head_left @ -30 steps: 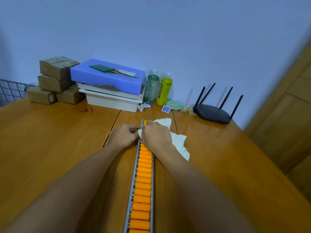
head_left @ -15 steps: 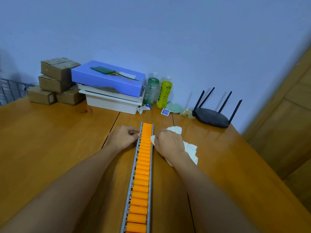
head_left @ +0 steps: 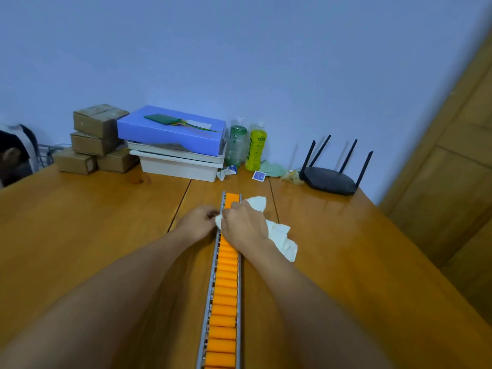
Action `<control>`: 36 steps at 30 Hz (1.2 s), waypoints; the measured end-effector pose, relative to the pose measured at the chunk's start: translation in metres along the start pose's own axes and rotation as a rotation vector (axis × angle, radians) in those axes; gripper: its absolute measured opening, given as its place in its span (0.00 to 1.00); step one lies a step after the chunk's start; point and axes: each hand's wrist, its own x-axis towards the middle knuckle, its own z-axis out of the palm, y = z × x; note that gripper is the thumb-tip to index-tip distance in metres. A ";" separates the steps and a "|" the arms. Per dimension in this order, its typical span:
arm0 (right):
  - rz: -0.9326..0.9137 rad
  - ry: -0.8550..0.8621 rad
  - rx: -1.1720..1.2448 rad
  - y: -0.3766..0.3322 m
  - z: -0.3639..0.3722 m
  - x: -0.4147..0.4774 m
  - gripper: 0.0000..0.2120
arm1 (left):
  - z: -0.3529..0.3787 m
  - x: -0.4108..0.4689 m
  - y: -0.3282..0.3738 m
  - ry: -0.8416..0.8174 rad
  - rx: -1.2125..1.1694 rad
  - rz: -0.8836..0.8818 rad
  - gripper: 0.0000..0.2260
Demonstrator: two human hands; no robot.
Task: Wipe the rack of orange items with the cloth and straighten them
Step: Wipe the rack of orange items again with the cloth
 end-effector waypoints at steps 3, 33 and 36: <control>0.007 -0.019 0.018 0.001 0.000 -0.004 0.11 | -0.001 -0.013 0.006 -0.010 0.016 0.014 0.14; 0.065 -0.102 -0.027 -0.036 -0.031 -0.054 0.12 | 0.005 -0.103 0.019 0.051 0.114 0.009 0.04; 0.061 -0.104 -0.039 -0.029 -0.031 -0.061 0.12 | 0.005 -0.107 0.018 0.054 0.118 0.008 0.05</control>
